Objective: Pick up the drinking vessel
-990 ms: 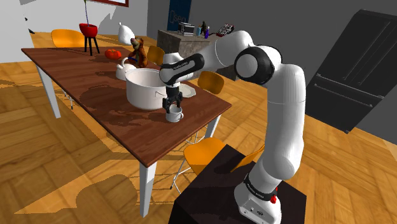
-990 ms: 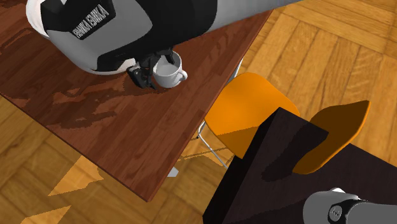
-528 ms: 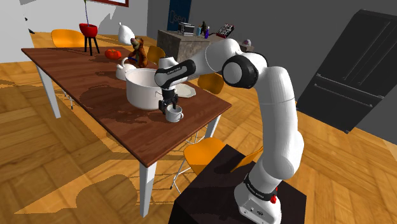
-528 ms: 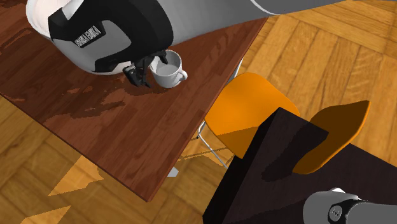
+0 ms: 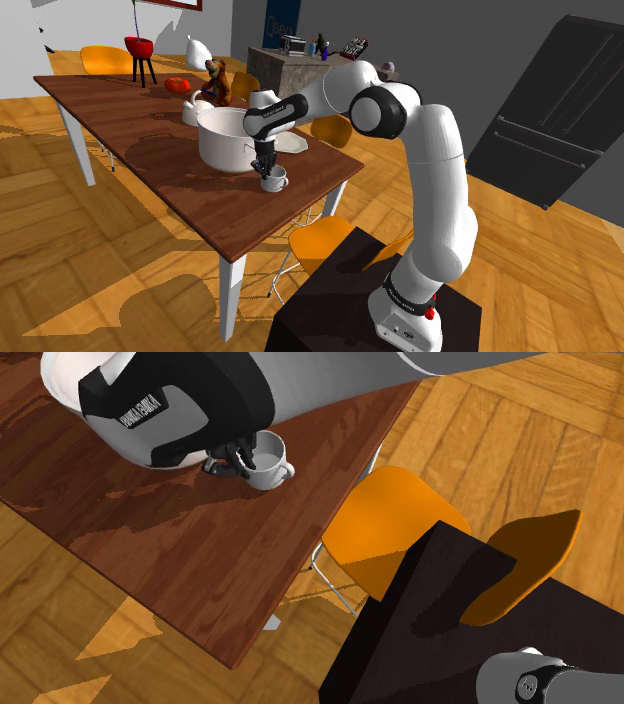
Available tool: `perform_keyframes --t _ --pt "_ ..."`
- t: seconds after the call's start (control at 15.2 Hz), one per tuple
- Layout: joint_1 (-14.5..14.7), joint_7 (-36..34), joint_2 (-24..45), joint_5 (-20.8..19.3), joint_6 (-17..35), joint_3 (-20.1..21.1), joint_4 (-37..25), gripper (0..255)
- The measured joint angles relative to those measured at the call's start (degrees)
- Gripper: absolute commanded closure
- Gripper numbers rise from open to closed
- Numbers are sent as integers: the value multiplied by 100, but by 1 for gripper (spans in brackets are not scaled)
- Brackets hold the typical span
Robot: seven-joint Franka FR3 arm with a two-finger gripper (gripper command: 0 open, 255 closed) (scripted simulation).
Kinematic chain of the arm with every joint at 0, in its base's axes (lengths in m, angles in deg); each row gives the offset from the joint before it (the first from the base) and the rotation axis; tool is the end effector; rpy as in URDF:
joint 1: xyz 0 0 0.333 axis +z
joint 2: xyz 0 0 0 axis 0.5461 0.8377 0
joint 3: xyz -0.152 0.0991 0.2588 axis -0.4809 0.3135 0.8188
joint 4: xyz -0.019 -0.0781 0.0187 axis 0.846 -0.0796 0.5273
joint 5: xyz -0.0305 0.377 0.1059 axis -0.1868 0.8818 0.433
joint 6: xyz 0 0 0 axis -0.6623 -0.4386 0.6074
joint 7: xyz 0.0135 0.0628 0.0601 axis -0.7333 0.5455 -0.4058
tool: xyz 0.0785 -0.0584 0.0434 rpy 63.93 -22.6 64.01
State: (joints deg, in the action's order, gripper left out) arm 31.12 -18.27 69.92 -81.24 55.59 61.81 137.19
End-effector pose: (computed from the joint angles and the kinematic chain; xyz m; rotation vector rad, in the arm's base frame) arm 0.6675 -0.0768 0.2546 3.0536 0.0189 -0.2480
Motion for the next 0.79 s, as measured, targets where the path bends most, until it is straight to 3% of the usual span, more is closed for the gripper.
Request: perform_keyframes --t 0.26,0.79 --pt "-7 26 -33 -3 135 5 82 255" --pt "-10 24 31 -6 -95 8 -71 255"
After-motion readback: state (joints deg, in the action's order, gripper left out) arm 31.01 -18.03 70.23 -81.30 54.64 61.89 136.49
